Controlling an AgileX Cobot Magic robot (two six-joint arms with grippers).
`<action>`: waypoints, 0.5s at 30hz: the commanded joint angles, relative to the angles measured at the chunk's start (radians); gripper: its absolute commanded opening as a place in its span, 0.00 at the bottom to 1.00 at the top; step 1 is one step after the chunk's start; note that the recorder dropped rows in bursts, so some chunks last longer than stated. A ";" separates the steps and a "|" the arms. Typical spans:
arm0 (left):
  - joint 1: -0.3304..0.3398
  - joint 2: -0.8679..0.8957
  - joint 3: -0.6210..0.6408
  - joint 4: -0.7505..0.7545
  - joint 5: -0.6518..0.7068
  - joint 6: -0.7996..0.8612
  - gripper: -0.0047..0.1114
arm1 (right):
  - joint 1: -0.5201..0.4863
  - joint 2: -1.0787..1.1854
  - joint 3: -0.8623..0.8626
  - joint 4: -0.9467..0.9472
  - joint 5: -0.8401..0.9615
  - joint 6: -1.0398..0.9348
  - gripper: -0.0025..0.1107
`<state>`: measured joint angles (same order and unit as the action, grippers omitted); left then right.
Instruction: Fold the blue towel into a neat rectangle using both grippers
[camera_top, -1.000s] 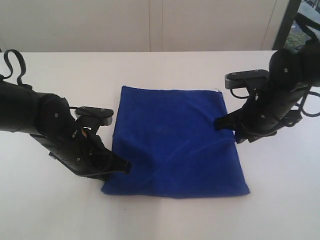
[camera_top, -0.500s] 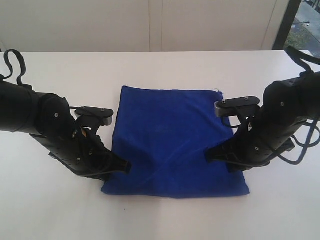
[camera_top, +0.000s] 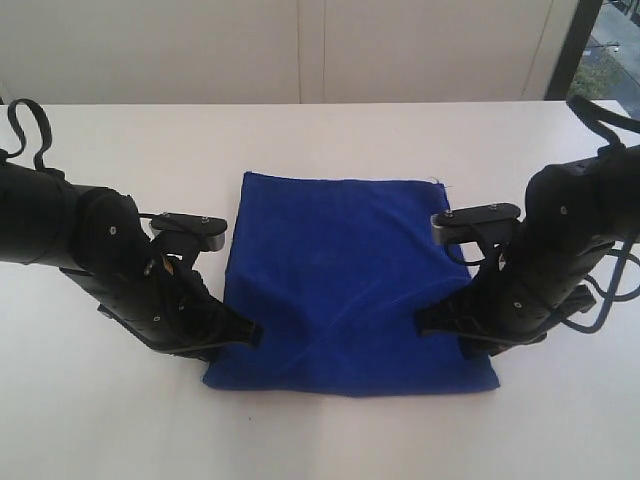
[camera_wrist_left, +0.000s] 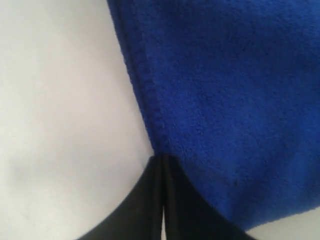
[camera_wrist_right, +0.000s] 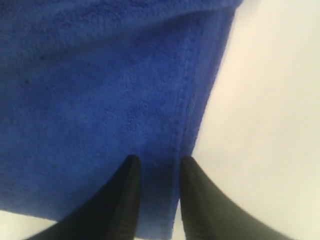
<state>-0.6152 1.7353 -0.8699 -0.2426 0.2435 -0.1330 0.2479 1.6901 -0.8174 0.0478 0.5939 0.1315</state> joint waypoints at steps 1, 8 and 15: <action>-0.006 0.000 -0.003 -0.008 0.020 0.002 0.04 | 0.002 -0.001 0.004 0.001 0.026 0.005 0.20; -0.006 0.000 -0.003 -0.008 0.020 0.006 0.04 | 0.002 -0.001 0.004 0.003 0.037 0.003 0.06; -0.006 0.000 -0.003 -0.008 0.020 0.011 0.04 | 0.002 -0.021 0.004 0.004 0.026 0.001 0.02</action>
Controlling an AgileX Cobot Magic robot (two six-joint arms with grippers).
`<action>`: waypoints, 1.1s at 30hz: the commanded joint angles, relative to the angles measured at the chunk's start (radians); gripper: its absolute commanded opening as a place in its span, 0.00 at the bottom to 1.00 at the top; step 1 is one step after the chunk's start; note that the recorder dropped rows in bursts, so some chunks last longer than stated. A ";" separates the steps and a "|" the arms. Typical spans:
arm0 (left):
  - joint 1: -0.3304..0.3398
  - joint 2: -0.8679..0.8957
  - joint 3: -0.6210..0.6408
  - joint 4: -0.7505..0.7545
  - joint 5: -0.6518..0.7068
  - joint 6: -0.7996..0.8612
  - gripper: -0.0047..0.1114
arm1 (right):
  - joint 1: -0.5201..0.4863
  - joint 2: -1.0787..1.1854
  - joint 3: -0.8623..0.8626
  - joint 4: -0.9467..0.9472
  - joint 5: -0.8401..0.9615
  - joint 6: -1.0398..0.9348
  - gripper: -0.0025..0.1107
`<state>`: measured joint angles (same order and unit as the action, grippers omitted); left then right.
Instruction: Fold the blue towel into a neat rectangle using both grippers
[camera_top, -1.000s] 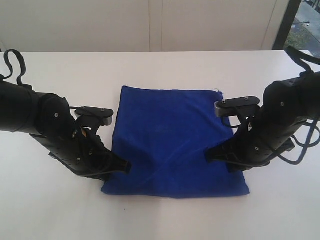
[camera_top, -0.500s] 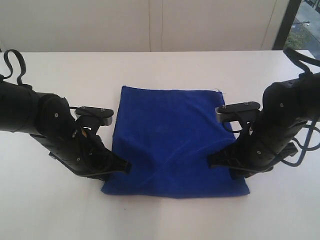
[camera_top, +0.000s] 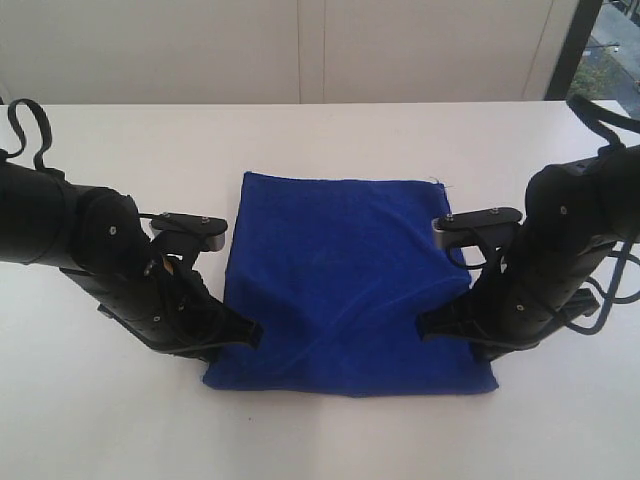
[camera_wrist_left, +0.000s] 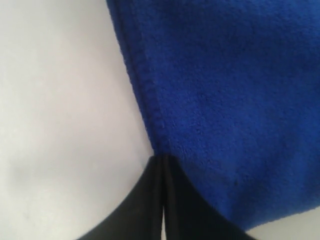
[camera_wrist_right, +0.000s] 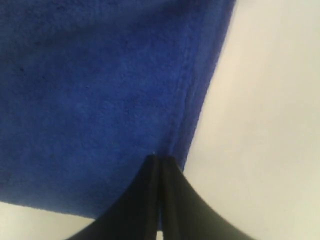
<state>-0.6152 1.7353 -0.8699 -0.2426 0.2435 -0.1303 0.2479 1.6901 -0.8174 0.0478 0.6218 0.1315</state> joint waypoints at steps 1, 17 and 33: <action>-0.006 0.000 -0.003 -0.008 0.020 0.013 0.04 | 0.002 -0.028 0.004 0.004 0.000 0.001 0.02; -0.006 0.000 -0.003 -0.008 0.018 0.017 0.04 | 0.002 -0.092 0.047 -0.028 -0.012 0.030 0.03; -0.006 0.000 -0.003 -0.008 0.018 0.017 0.04 | 0.002 -0.051 0.097 -0.016 -0.135 0.067 0.27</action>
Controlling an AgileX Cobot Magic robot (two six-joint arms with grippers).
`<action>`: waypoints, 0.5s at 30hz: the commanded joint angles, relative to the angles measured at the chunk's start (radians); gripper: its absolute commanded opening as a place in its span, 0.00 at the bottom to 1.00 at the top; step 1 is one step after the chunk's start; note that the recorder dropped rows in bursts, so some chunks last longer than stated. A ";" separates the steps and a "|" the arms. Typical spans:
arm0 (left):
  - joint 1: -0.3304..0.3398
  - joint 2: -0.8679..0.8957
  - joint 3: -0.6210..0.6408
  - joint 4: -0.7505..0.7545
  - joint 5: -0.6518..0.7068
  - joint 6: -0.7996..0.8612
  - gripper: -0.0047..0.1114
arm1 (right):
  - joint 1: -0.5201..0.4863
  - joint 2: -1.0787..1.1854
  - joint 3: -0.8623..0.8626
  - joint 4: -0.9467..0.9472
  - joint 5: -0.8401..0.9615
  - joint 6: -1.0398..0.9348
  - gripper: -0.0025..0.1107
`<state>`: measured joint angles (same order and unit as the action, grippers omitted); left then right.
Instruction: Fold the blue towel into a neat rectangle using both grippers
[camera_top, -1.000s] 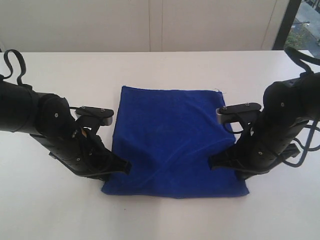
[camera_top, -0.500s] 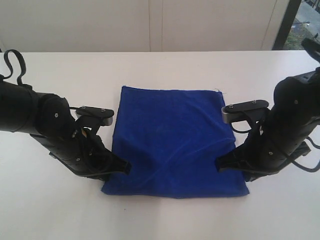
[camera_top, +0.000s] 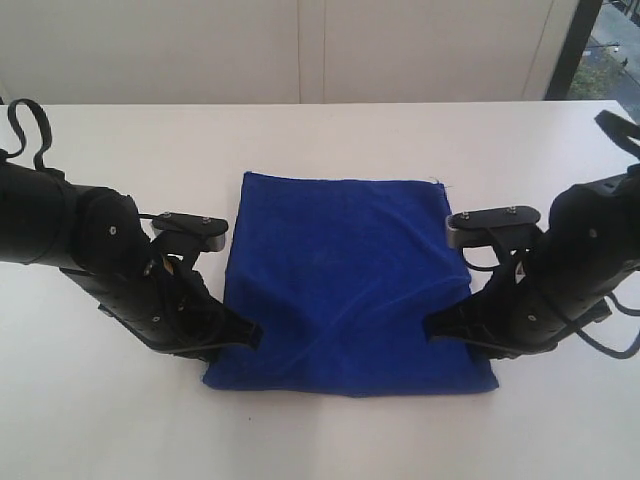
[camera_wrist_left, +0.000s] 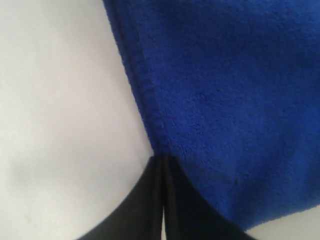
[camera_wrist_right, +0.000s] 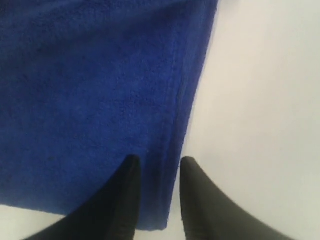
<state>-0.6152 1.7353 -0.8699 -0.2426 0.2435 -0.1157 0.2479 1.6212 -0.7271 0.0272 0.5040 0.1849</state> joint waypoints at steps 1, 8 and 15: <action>-0.006 0.000 -0.003 -0.008 0.018 0.003 0.04 | 0.002 0.025 0.007 0.005 -0.015 0.013 0.27; -0.006 0.000 -0.003 -0.008 0.018 0.005 0.04 | 0.002 0.026 0.007 0.005 -0.017 0.013 0.14; -0.006 0.000 -0.003 -0.008 0.018 0.005 0.04 | 0.002 -0.014 0.007 0.003 0.011 0.013 0.02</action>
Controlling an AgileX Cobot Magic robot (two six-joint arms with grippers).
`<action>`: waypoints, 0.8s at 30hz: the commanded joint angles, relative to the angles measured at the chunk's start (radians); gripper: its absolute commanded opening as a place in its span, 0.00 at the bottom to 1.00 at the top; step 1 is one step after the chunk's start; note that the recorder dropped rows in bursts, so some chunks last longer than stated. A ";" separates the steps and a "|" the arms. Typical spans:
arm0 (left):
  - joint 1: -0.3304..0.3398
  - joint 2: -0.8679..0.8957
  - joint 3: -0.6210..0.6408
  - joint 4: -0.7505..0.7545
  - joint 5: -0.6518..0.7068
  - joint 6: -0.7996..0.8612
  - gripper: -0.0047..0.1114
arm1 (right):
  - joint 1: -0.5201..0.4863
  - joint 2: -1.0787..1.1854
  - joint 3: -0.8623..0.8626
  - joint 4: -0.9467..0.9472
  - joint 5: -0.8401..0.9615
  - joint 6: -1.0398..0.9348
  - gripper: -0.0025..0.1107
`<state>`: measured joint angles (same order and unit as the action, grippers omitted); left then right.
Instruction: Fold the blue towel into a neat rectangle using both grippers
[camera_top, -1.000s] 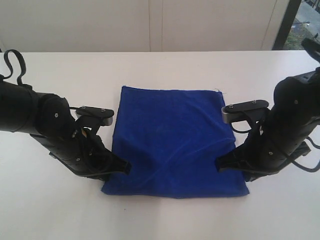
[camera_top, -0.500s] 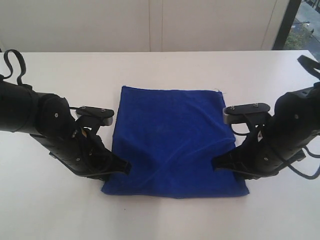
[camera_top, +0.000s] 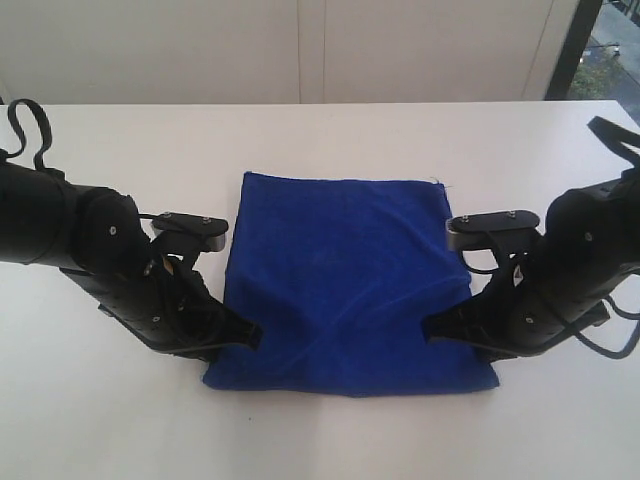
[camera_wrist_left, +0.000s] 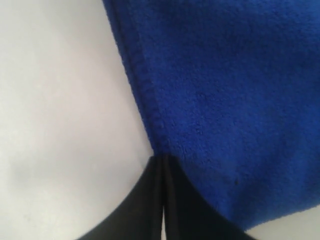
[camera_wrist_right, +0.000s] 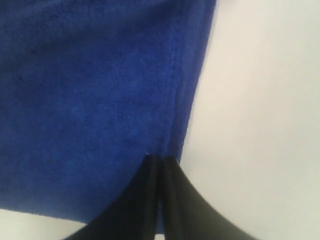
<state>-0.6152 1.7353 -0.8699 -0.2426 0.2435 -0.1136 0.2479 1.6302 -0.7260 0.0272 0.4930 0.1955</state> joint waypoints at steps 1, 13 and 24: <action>-0.006 0.000 -0.003 -0.008 0.018 0.002 0.04 | 0.002 -0.023 0.005 0.003 0.033 0.003 0.02; -0.006 0.000 -0.003 -0.008 0.018 0.006 0.04 | 0.002 -0.023 0.005 -0.003 0.133 0.003 0.02; -0.006 0.000 -0.003 -0.008 0.018 0.006 0.04 | 0.002 -0.017 0.005 -0.003 0.176 -0.009 0.02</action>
<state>-0.6152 1.7353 -0.8699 -0.2426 0.2435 -0.1114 0.2495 1.6167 -0.7260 0.0272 0.6484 0.1956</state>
